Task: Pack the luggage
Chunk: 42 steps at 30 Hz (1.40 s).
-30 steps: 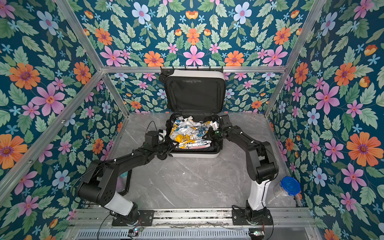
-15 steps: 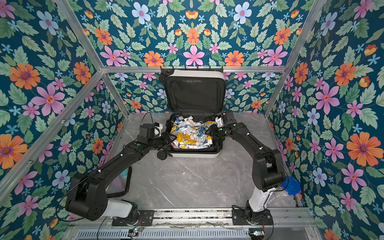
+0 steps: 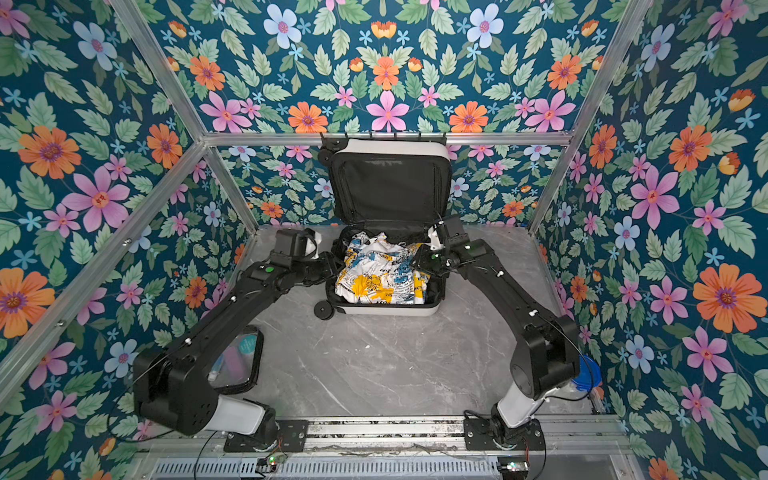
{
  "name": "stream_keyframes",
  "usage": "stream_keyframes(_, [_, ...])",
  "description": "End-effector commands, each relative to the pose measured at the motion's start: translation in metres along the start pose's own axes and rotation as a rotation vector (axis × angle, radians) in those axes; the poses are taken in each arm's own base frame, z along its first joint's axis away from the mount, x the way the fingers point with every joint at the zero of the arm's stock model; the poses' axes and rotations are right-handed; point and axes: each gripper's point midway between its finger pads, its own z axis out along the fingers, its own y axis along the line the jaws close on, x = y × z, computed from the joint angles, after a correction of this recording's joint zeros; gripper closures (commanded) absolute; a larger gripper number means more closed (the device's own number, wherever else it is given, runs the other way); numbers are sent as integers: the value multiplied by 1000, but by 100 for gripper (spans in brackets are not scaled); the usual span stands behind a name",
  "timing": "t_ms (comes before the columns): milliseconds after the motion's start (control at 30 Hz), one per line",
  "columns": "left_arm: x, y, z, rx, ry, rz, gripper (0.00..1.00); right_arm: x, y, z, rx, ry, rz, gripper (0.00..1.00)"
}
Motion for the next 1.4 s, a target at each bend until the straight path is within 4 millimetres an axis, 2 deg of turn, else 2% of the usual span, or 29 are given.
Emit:
stream_keyframes(0, [1, -28, 31, 96, 58, 88, 60, 6, -7, 23, 45, 56, 10, 59])
stream_keyframes(167, [-1, -40, 87, 128, 82, 114, 63, 0, -17, 60, 69, 90, 27, 62])
stream_keyframes(300, [-20, -21, 120, 62, 11, 98, 67, -7, -34, 82, 139, 92, 31, 65])
stream_keyframes(433, [-42, 2, 141, 48, -70, 14, 73, -20, -49, 97, 219, 72, 15, 67])
stream_keyframes(533, [-50, 16, 152, 13, -105, -12, 73, -31, -61, 106, 299, 56, -3, 69])
stream_keyframes(800, [-69, 45, 171, -43, -140, -82, 76, -51, -80, 124, 427, 43, -40, 72])
stream_keyframes(1067, [-59, 70, 193, -78, -102, -158, 77, -56, -82, 135, 445, 83, -69, 73])
stream_keyframes(1133, [-60, 69, 192, -68, -101, -158, 77, -55, -79, 133, 430, 92, -75, 73])
stream_keyframes(1233, [-70, 51, 182, -17, -122, -117, 71, -55, -67, 124, 382, 77, -86, 70])
stream_keyframes(1367, [-90, 16, 150, 58, -170, -35, 61, -64, -38, 96, 282, 6, -109, 59])
